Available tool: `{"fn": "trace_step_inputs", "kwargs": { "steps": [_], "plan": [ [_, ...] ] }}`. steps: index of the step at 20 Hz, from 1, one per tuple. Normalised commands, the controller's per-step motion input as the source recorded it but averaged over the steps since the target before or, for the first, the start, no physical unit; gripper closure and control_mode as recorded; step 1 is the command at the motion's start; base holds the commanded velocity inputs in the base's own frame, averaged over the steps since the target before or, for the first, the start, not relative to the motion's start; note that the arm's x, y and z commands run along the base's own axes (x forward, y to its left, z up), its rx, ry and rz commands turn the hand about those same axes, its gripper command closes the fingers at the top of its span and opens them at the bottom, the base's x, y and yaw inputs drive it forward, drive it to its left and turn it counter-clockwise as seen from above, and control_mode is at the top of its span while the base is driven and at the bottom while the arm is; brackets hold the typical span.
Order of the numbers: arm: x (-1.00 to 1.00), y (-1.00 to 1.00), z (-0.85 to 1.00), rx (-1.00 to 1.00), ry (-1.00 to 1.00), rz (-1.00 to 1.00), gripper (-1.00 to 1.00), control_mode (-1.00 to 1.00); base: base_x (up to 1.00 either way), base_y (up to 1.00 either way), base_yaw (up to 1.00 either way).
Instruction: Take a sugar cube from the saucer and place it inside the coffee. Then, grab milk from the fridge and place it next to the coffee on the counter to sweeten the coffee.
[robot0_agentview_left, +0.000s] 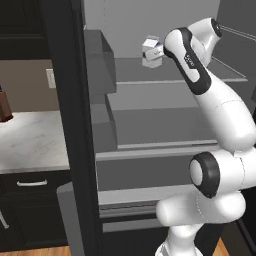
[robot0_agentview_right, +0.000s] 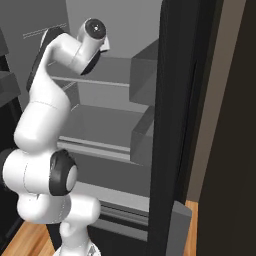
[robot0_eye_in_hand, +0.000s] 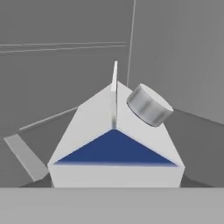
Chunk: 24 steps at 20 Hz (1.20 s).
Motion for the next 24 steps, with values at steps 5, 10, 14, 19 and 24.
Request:
{"fn": "trace_step_inputs", "kwargs": {
  "steps": [5,10,14,19,24],
  "plan": [
    [-1.00,0.05,0.00,-0.03,-0.21,0.05,1.00,-1.00,0.00,0.00,0.00],
    [-1.00,0.42,-0.35,0.00,-0.05,0.00,1.00,-1.00,0.00,0.00,0.00],
    [-1.00,0.06,0.13,0.00,0.07,0.00,1.00,-1.00,0.00,0.00,0.00],
    [-1.00,0.00,0.04,0.00,0.08,0.00,1.00,-1.00,0.00,0.00,0.00],
    [-1.00,0.00,-0.20,0.00,0.00,0.01,1.00,-1.00,0.00,0.00,0.00]
  ]
}}
